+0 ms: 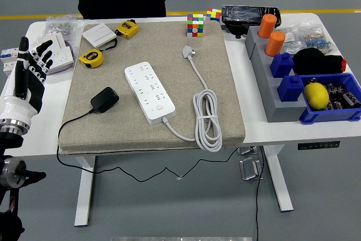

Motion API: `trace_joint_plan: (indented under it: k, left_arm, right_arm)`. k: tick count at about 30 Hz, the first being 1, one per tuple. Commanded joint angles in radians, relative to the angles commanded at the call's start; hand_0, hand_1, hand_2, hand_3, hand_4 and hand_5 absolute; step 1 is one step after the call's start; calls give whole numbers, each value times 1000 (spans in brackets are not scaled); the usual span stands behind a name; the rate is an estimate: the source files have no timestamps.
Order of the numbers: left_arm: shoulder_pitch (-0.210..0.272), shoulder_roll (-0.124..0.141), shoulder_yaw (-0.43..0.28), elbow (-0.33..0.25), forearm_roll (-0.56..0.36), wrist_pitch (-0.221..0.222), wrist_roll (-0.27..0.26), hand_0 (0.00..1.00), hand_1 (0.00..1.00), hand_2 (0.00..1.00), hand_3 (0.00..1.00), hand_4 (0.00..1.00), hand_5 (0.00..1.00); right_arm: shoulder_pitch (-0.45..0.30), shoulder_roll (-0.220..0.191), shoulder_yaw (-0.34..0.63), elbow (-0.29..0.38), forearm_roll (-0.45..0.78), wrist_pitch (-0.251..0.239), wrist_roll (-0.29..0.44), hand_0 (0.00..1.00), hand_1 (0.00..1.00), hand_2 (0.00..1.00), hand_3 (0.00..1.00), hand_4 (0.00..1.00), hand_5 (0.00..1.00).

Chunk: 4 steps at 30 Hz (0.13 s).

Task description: Pick up the plug,place it near the board,insert it into the board,press the button

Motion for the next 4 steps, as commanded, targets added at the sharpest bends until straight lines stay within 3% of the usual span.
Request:
trace_joint_plan:
  k: [4]
  left_arm:
    - [4,0,1,-1,8,3,15,998,998,998,829,998,998]
  right_arm:
    - [0,-2,0,0,0,-1,0,800,773,758,779,998,998]
